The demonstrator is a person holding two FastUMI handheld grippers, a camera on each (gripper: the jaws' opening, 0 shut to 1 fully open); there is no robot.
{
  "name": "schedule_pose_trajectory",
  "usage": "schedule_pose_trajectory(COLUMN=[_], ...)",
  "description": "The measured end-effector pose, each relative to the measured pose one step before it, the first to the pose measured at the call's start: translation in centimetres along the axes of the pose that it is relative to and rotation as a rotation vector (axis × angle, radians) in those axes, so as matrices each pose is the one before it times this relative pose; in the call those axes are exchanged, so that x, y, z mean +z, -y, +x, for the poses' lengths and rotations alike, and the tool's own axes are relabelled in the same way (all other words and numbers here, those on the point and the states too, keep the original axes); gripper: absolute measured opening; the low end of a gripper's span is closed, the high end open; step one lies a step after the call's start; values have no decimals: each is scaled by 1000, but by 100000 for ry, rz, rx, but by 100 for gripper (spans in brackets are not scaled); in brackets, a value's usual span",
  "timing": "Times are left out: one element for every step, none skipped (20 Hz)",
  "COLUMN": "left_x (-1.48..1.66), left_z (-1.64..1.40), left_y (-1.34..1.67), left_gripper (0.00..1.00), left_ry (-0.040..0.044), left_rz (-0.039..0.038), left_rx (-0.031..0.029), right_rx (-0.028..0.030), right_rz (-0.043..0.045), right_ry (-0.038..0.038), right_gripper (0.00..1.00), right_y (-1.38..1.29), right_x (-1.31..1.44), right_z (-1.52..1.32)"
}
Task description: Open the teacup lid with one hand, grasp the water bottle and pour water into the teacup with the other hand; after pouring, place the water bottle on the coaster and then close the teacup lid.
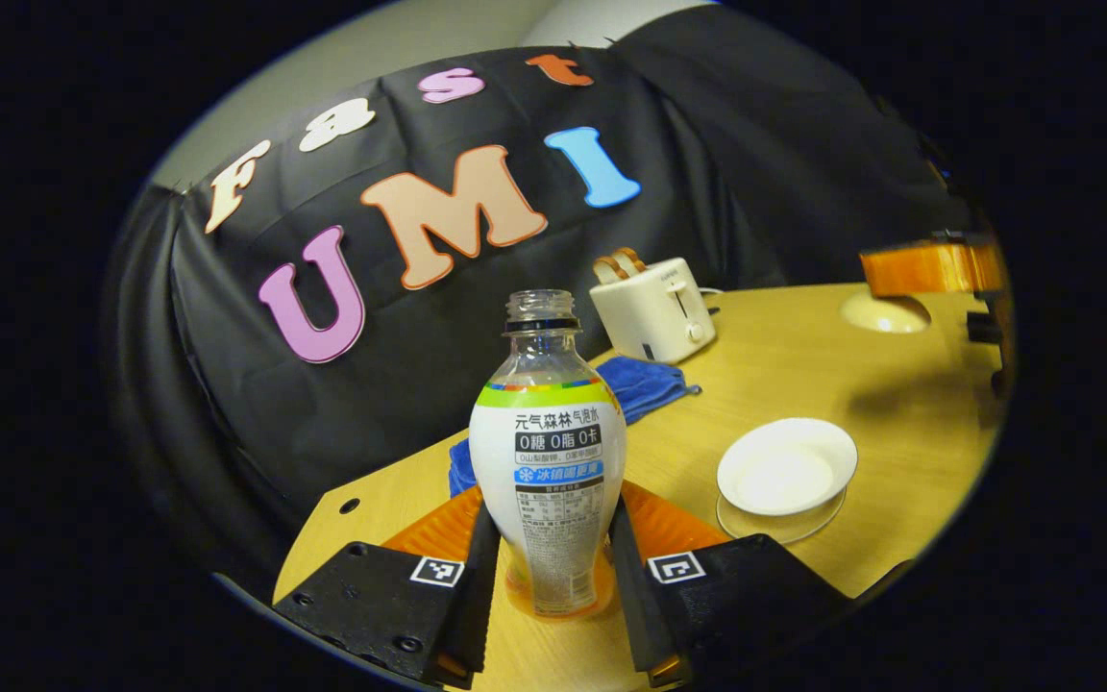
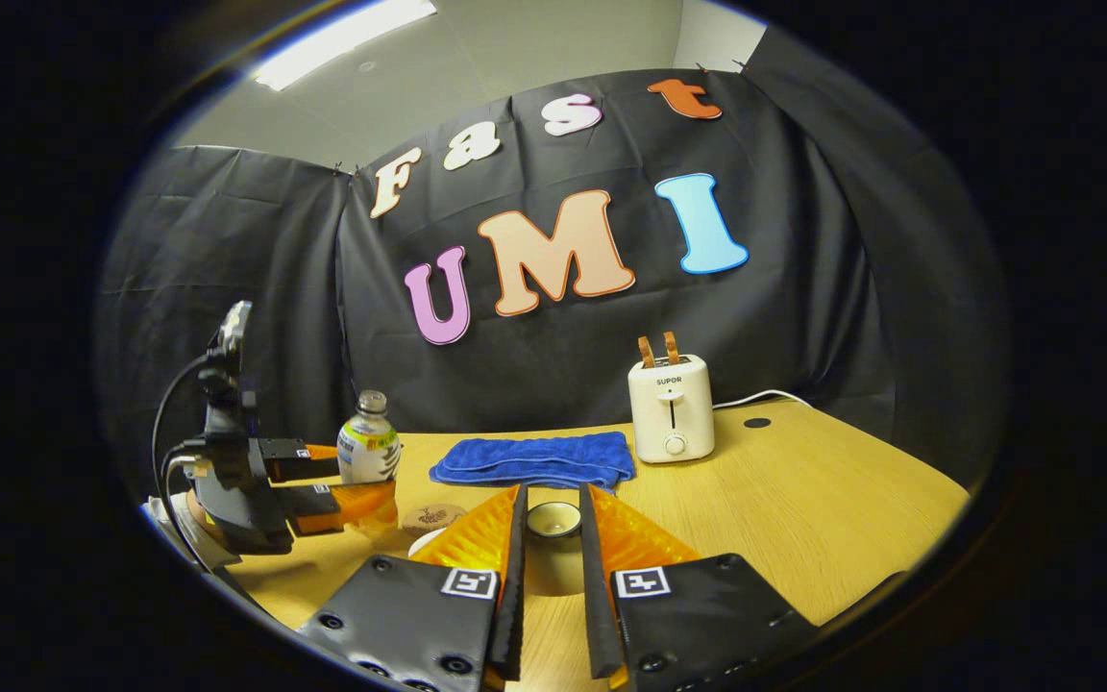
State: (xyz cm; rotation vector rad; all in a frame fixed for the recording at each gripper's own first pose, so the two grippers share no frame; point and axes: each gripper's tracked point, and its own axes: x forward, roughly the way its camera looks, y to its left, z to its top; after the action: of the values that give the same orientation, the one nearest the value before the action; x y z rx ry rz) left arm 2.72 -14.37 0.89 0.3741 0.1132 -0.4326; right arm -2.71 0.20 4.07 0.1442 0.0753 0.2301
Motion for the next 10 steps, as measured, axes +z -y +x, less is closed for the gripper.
schedule_pose_trajectory(left_x=[369, 437, 634, 341, 95, 97, 21, -213, -240, -169], left_z=[157, 112, 320, 491, 144, 219, 392, 821, 522, 585], left_y=[-236, -357, -249, -189, -365, -338, -252, -280, -99, 258], left_gripper=[54, 54, 54, 54, 54, 54, 54, 54, 54, 54], left_ry=[1886, 1405, 2110, 1649, 1525, 1286, 808, -280, 189, -27], left_rz=[-4326, -4716, -5063, -4529, -3566, -2615, -1869, -913, -1148, -1192], left_rx=[245, 38, -40, 750, 1185, 1142, 982, 940, 443, -411], right_rx=[397, 403, 433, 410, 253, 432, 338, 208, -95, -299], right_rz=[-241, -324, -349, -379, -230, 70, 284, 133, -94, -43], right_ry=[-455, -480, -513, -463, -440, -273, 148, 221, 143, 31], right_gripper=[28, 28, 29, 30, 29, 32, 32, 31, 30, 32], right_y=[-264, -183, -223, -179, -108, -169, -96, -6, 97, 153], right_x=[-236, -183, -272, -132, -165, -95, 127, 58, -14, -45], right_z=[83, 67, 77, 66, 86, -27, -46, -48, 57, -2])
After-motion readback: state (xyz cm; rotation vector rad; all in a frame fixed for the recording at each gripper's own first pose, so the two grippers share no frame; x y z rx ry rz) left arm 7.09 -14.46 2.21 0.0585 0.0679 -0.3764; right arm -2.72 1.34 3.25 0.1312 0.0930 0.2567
